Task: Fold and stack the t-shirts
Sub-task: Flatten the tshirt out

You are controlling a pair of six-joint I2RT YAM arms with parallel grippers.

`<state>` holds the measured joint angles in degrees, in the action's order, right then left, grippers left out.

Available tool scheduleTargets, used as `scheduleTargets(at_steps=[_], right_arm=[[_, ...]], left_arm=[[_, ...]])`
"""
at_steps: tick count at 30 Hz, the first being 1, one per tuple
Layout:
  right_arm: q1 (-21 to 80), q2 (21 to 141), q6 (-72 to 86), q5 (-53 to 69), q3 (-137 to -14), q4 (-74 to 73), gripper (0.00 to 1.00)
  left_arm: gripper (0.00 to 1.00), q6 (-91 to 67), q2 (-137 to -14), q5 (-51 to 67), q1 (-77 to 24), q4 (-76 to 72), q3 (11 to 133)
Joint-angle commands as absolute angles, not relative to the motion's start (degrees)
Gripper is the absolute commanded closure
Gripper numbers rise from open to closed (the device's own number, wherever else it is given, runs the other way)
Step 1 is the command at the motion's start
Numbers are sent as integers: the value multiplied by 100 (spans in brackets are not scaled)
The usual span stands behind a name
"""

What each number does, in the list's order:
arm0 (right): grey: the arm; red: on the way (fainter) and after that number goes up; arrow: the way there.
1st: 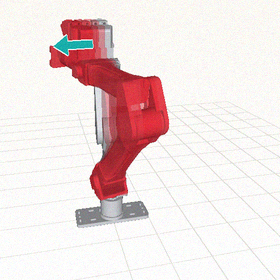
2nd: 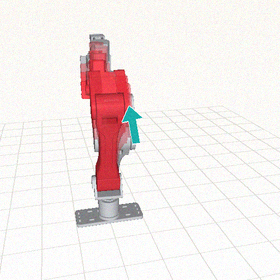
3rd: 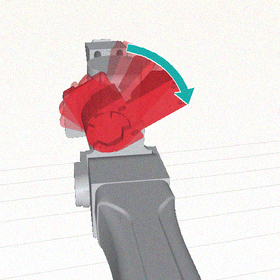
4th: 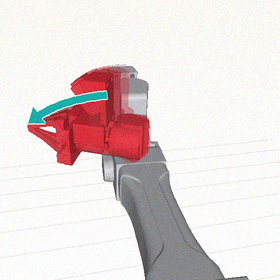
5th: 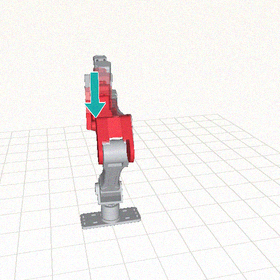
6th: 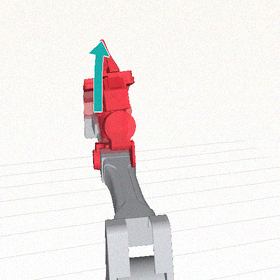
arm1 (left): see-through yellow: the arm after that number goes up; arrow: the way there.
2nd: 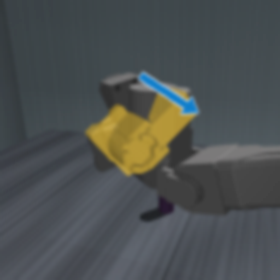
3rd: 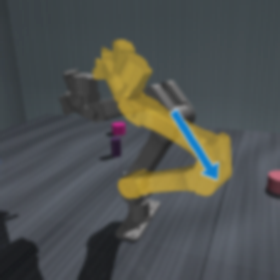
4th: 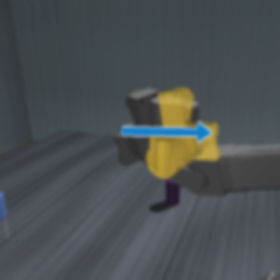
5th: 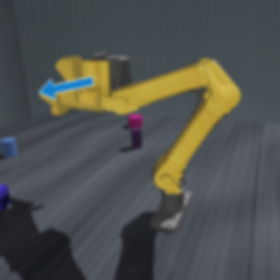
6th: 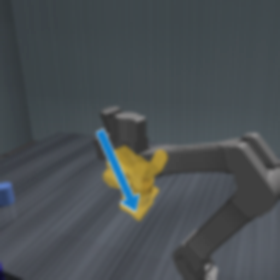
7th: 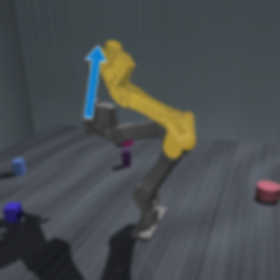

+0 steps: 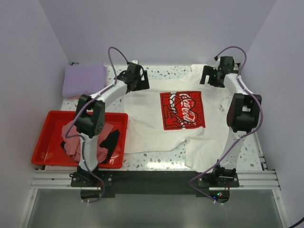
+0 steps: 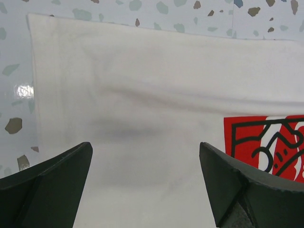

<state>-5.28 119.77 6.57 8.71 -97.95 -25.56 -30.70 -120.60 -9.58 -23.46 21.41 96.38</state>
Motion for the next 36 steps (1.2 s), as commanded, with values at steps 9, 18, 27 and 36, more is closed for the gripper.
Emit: scheduleTargets(at_steps=[9, 18, 27, 36], right_arm=[[-290, 13418, 369, 607, -11372, -2960, 1], [-308, 14378, 255, 53, -12347, -3444, 1], [-448, 15100, 510, 211, -13605, -3850, 1], [-457, 15020, 352, 132, -13737, -3551, 1]], left_arm=[[0, -3076, -12506, -1423, -2426, 2329, 9535], [0, -2909, -13271, -1389, -2250, 2637, 10292], [0, -2584, -13710, -1116, -2197, 2610, 10968], [0, -2549, -14018, -1283, -2127, 2795, 11592]])
